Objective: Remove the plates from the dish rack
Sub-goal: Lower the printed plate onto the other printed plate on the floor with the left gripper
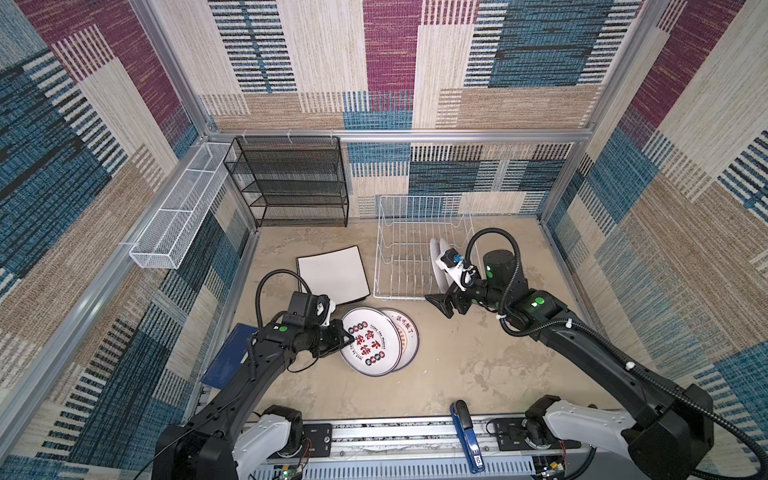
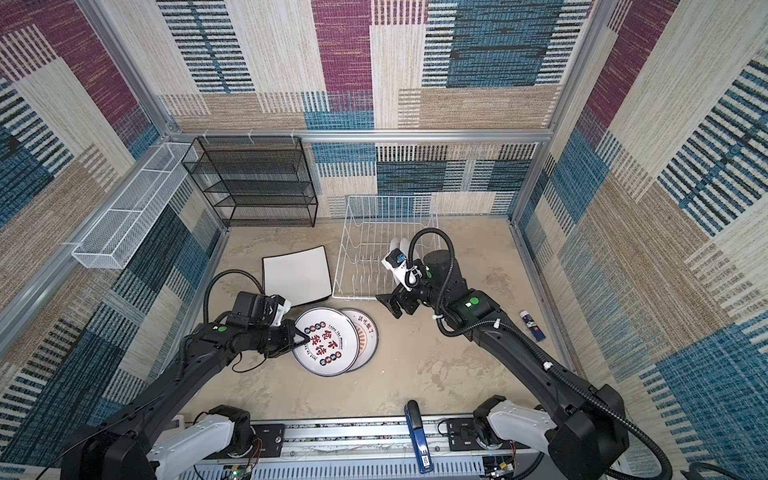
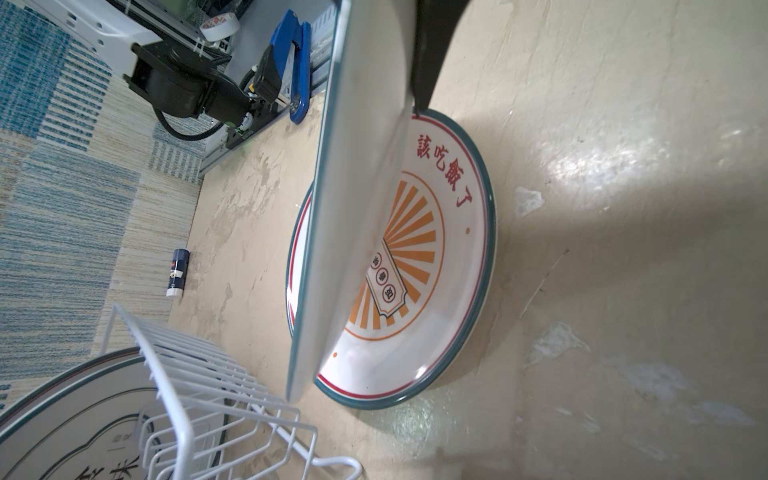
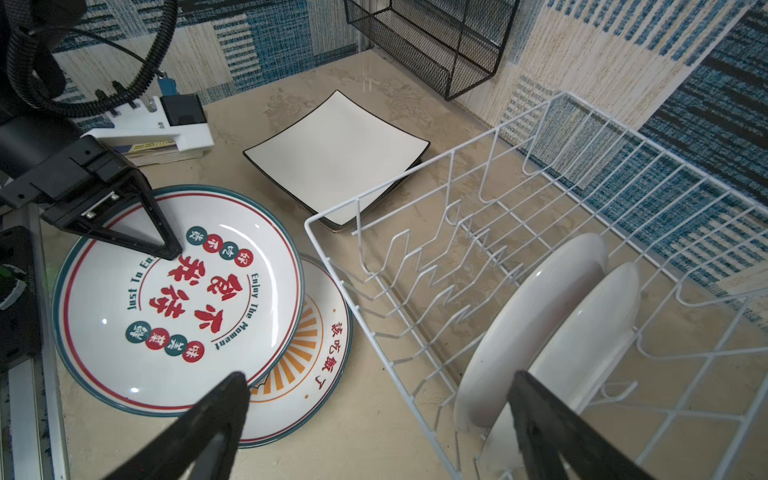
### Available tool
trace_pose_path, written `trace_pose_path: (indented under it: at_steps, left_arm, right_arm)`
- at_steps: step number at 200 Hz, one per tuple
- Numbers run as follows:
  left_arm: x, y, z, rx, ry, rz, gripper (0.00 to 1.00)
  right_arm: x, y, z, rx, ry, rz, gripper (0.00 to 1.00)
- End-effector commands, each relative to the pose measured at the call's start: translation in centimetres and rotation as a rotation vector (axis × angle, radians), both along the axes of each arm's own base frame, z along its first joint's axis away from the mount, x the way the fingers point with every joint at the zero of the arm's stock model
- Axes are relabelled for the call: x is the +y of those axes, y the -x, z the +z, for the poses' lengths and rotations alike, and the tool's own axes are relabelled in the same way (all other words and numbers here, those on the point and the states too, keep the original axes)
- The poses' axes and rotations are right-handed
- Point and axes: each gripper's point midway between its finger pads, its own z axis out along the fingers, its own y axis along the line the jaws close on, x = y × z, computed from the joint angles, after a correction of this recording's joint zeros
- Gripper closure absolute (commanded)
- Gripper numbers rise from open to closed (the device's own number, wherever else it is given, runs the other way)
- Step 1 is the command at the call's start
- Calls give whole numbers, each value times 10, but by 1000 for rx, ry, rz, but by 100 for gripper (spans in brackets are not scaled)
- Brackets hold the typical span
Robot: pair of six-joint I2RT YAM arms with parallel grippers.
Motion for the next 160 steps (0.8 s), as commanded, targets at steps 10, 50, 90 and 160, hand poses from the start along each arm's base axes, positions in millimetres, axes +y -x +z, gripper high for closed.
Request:
trace_pose_path:
  at_steps: [10, 50, 90, 160]
  left_arm:
    - [-17, -15, 5, -34, 102, -18, 100]
    - [-24, -21, -6, -6, 132, -26, 100]
    - [-26, -22, -17, 30, 126, -42, 97]
    - [-30, -21, -23, 63, 137, -53, 78]
  right_arm:
    - [1, -2, -1, -3, -1, -5, 1]
    - [2, -4, -1, -8, -1, -10, 1]
    - [-1, -5, 4, -20, -19, -34, 1]
    - [3, -7, 7, -24, -49, -33, 1]
